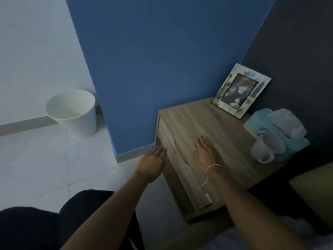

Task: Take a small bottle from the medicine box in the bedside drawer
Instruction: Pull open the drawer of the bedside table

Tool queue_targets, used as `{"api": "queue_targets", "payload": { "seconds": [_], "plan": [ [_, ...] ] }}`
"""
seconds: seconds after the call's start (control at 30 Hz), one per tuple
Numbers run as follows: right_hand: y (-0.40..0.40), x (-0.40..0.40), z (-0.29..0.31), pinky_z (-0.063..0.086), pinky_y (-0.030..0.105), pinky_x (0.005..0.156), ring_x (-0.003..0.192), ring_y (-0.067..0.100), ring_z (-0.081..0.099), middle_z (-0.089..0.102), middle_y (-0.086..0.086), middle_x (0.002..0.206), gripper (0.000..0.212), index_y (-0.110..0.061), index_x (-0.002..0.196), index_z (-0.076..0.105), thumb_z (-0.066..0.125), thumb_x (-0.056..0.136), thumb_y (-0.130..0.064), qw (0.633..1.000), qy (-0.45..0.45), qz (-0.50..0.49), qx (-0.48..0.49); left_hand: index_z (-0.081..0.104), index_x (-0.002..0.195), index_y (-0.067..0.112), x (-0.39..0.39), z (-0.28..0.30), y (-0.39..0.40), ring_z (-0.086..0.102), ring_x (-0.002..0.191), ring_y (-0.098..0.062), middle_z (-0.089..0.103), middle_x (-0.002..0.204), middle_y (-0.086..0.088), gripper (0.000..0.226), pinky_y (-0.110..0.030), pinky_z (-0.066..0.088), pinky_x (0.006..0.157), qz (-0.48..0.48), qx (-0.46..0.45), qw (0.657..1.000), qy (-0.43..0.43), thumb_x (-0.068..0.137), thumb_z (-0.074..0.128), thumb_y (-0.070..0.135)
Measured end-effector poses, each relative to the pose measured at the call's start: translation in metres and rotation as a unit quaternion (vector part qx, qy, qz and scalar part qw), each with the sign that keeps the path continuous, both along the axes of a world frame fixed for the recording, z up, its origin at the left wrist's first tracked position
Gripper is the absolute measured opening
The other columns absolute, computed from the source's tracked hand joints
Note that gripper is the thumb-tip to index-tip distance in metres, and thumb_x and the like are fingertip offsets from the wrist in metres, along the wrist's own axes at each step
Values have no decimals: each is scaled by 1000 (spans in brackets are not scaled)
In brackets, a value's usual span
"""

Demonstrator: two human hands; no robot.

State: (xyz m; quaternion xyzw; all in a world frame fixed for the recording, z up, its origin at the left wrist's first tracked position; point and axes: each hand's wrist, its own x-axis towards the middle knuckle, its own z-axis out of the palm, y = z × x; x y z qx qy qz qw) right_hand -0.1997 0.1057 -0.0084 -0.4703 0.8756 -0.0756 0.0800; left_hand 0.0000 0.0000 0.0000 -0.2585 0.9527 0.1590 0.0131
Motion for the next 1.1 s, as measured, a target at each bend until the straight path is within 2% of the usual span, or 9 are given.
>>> {"api": "queue_targets", "payload": {
  "seconds": [0.1,0.27,0.43,0.6,0.83,1.1],
  "plan": [
    [-1,-6,-18,9,39,120,148,24,13,22,10,159,50,-7,149,26,28,101,-23,1000,21,2,-5,13,151,12,-17,-21,2,11,148,-22,12,160,-10,52,-31,4,120,-26,-5,1000,-5,102,25,26],
    [-1,-9,-39,13,41,120,146,22,21,31,8,155,60,-8,146,32,12,97,-35,998,40,2,-48,3,151,13,-33,-58,3,2,149,-22,3,161,-10,54,-27,-10,115,-90,-40,995,11,101,24,17],
    [0,-10,-43,12,42,121,147,20,17,27,6,157,59,-11,149,27,12,97,-36,998,31,2,-54,7,151,13,-42,-78,1,3,149,-23,6,160,-9,55,-27,-15,114,-104,-50,992,46,99,27,12],
    [1,-9,-41,11,41,121,147,21,18,27,7,157,55,-9,148,29,19,98,-32,997,26,-2,-68,11,150,14,-54,-87,-1,5,148,-21,10,160,-9,53,-29,-7,117,-119,-40,991,43,101,30,18],
    [2,-10,-42,14,41,121,146,21,20,30,8,156,55,-9,147,32,22,97,-31,996,21,-6,-84,15,150,13,-54,-91,11,9,148,-24,15,159,-10,65,-32,-2,118,-66,-29,995,65,90,37,2],
    [2,-10,-42,11,38,120,147,19,19,29,5,156,54,-11,147,31,22,98,-32,996,17,-8,-84,14,150,17,-34,-94,11,10,148,-21,15,160,-4,63,-30,1,117,-32,-11,995,91,93,37,8]
  ]
}}
